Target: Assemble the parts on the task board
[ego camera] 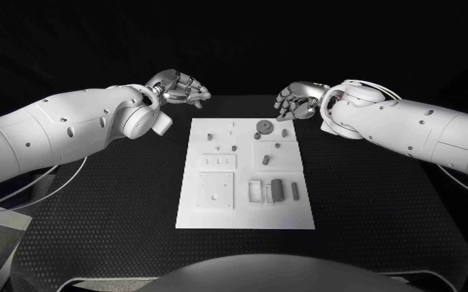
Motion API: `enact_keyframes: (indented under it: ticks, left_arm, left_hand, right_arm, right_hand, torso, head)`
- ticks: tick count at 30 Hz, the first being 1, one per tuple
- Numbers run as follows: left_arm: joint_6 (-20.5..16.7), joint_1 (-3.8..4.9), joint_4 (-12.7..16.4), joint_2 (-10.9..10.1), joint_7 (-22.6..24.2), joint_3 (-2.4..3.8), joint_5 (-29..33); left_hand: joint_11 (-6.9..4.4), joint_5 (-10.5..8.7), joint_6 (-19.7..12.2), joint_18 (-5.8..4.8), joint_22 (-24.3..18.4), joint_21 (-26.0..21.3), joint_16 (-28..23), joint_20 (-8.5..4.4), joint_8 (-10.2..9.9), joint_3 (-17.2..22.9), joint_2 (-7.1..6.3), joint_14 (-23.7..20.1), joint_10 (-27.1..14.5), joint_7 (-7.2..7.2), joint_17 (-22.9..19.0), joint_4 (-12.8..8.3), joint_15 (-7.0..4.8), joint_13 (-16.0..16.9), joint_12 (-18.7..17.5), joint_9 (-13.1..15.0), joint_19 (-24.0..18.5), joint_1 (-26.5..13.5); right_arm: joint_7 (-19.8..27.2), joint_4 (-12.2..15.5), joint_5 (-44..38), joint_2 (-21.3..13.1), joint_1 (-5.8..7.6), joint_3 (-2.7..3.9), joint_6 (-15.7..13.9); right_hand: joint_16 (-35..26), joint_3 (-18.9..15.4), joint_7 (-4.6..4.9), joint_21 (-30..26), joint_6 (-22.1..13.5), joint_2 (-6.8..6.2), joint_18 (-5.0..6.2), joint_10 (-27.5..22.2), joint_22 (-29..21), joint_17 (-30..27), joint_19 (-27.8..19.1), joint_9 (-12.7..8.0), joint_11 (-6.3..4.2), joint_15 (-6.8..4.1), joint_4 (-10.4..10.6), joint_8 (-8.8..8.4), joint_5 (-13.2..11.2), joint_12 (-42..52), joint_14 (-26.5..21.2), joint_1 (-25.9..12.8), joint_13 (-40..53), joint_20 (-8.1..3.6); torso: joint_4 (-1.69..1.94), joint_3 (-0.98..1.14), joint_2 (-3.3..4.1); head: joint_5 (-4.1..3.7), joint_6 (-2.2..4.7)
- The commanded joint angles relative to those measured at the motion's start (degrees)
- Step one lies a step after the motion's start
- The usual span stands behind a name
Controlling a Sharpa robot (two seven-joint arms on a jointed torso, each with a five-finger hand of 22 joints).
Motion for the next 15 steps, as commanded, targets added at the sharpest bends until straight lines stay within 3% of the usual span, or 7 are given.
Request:
enact_keyframes:
  ticks: [1,5,8,12,15]
  left_arm:
    - [-0.5,0.2,0.2,-0.1,0.9,0.14,1.3]
    - [-0.6,0.27,0.5,-0.3,0.9,0.31,1.3]
    - [-0.8,0.47,0.8,-0.3,0.9,0.36,1.3]
    - [-1.0,0.67,1.5,-0.6,0.9,0.58,1.3]
    - [-1.1,0.71,2.0,-0.7,1.0,1.01,1.3]
  left_hand:
    - [0.1,-0.36,-0.5,-0.84,-0.1,-0.2,-0.3,-0.52,-0.4,-0.3,-0.23,-0.3,-0.3,0.05,0.1,0.0,0.01,0.0,-0.4,-0.1,0.1,-0.3]
    - [0.16,-0.36,-0.6,-0.96,-0.1,-0.3,-0.4,-0.62,-0.6,-0.3,-0.31,-0.3,-0.4,0.16,0.2,0.0,0.02,0.1,-0.6,-0.1,0.1,-0.3]
    - [0.18,-0.35,-0.7,-1.0,-0.1,-0.3,-0.4,-0.65,-0.6,-0.3,-0.33,-0.3,-0.4,0.18,0.2,0.0,0.02,0.1,-0.6,0.0,0.1,-0.3]
    - [0.19,-0.35,-0.7,-1.03,-0.1,-0.3,-0.4,-0.7,-0.6,-0.3,-0.34,-0.2,-0.4,0.2,0.2,0.0,0.01,0.1,-0.7,0.0,0.2,-0.3]
    - [0.19,-0.35,-0.7,-1.07,-0.1,-0.3,-0.4,-0.75,-0.7,-0.3,-0.32,-0.2,-0.4,0.25,0.2,0.0,0.0,0.1,-0.7,0.0,0.2,-0.3]
  right_arm:
    - [-1.1,0.2,-2.2,0.2,0.04,0.01,-0.6]
    - [-1.8,0.2,-3.0,0.5,0.04,0.02,-1.0]
    - [-2.3,0.1,-3.6,0.8,0.04,0.02,-1.3]
    - [-3.1,-0.3,-4.5,1.4,-0.03,0.02,-1.8]
    - [-3.9,-0.8,-5.3,2.1,-0.25,0.02,-2.3]
  right_hand:
    - [0.8,0.5,1.09,0.6,-0.6,-0.57,1.2,-1.6,0.5,0.6,0.8,-0.1,1.1,-0.04,0.0,-0.36,-0.2,-0.2,0.8,0.2,-0.2,-0.27]
    - [1.8,0.6,1.29,1.3,-0.6,-0.61,1.2,-1.7,1.3,1.5,1.6,-0.2,1.01,-0.17,0.0,-0.52,-0.2,-0.2,1.4,0.4,-0.5,-0.73]
    - [3.0,0.7,1.36,2.0,-0.6,-0.53,1.2,-1.6,2.0,2.5,2.4,-0.2,0.88,-0.31,-0.1,-0.57,0.0,-0.2,2.0,0.7,-0.7,-1.16]
    - [4.3,0.7,1.41,2.7,-0.5,-0.39,1.2,-1.5,3.0,3.5,3.0,-0.3,0.76,-0.44,-0.1,-0.63,0.2,-0.1,2.3,1.3,-1.0,-1.6]
    - [4.9,0.7,1.56,3.1,-0.2,-0.3,1.2,-0.9,3.5,4.1,3.3,-0.2,0.58,-0.6,-0.1,-0.57,0.5,0.1,2.3,1.6,-1.0,-1.77]
  torso:
    - [0.27,0.1,0.74]
    - [0.41,0.17,1.22]
    - [0.47,0.21,1.47]
    - [0.57,0.18,1.89]
    - [0.57,0.17,2.14]
  head:
    - [-0.1,-0.23]
    - [-0.24,0.76]
    - [-0.21,0.95]
    - [-0.25,1.71]
    - [-0.64,2.89]
